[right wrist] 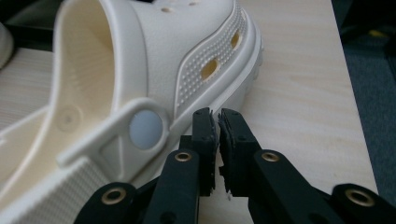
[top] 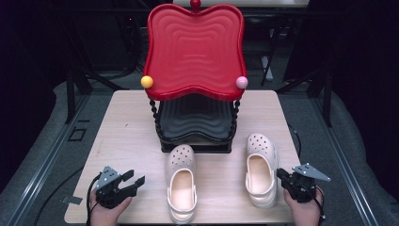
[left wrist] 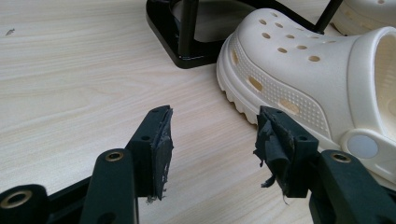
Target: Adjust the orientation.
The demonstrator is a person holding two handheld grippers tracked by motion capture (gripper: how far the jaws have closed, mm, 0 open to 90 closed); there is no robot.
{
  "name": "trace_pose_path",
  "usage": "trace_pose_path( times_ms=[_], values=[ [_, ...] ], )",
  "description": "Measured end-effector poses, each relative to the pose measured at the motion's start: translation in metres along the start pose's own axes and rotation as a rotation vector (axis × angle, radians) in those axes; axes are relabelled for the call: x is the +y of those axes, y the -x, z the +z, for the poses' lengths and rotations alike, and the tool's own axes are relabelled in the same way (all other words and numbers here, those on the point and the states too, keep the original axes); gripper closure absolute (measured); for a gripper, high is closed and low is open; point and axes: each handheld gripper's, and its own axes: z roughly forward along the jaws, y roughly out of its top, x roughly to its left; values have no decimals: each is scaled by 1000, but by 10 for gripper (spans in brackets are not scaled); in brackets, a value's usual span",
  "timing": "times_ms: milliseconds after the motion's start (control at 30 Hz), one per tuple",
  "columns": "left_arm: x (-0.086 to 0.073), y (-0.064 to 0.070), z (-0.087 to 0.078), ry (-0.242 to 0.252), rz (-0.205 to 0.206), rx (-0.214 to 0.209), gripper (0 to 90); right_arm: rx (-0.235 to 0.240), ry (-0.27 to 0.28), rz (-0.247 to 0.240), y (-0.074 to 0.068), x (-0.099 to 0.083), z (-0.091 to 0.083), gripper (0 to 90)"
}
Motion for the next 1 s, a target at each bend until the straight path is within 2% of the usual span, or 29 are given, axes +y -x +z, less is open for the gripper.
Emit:
trace_pose_path(
  times_ms=[133,233,333,433,533,633,733,833,933,1000],
  values=[
    [0,0,0,0,-2,-2,460,-1,-58,42,11,-6,9,835],
    [0,0,0,4,-2,-2,460,3,-62,64,14,-5,9,793],
    [-1,-1,0,7,0,-1,460,-31,-27,61,13,-2,5,747],
    [-1,-1,0,7,-3,0,460,-54,43,59,10,2,-4,713],
    [-1,-1,0,9,-3,-1,459,-26,114,59,3,8,-14,651],
    [-2,0,1,6,-10,-2,460,-5,120,4,-9,12,-14,609],
    [-1,1,2,-1,4,-3,459,-39,70,-74,-17,11,-3,609],
    [-2,2,2,0,-2,-3,459,-49,41,-72,-16,12,7,625],
    [-3,1,2,-1,-2,-1,459,-59,46,-48,-15,14,11,736],
    [-3,1,2,-1,-2,0,459,-62,42,-46,-15,15,10,754]
  ],
)
